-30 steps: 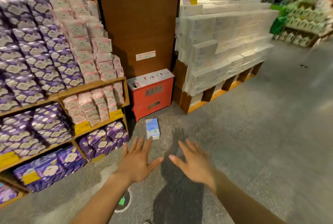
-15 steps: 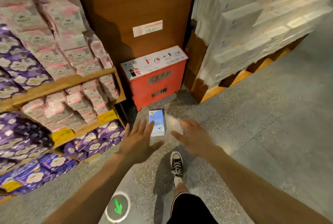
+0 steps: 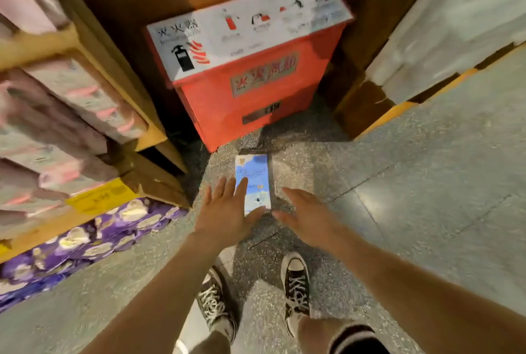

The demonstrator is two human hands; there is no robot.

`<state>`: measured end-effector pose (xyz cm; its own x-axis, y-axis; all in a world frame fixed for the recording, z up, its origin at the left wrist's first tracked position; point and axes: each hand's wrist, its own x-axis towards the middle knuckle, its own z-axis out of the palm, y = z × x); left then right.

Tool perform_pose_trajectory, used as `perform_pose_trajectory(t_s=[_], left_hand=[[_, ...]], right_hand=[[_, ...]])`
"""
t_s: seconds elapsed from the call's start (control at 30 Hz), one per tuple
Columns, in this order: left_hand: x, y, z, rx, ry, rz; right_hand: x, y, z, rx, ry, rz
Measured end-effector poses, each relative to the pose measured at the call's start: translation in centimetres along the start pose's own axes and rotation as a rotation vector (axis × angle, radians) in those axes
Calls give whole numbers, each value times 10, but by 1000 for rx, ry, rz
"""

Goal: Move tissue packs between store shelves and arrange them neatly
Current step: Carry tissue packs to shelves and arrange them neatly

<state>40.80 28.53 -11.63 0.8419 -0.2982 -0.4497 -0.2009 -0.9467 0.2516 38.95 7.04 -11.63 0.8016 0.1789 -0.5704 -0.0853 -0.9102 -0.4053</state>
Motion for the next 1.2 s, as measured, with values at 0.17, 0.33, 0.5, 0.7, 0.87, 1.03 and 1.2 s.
perform_pose_trajectory(t_s=[0.17,0.33,0.5,0.7,0.87,1.03,1.2], left_hand=[[98,-63,95,40,-35,8],[185,-115,170,59,-132,75],[257,-146,239,-189,-150,20],[330,-164,290,-314,-276,-39],[345,-160,305,-610,-145,-248],[333,-154,332,-919,-88,-275],[299,-141,281,-880,27,-311]], right_hand=[[123,51,85,-75,-19,-20],[239,87,144,-97,-9,-39],[322,124,179,143,64,65],[387,149,196,433,-91,326],[386,132,200,618,-174,376],[377,122,208,879,-58,385],[357,105,185,896,11,335]])
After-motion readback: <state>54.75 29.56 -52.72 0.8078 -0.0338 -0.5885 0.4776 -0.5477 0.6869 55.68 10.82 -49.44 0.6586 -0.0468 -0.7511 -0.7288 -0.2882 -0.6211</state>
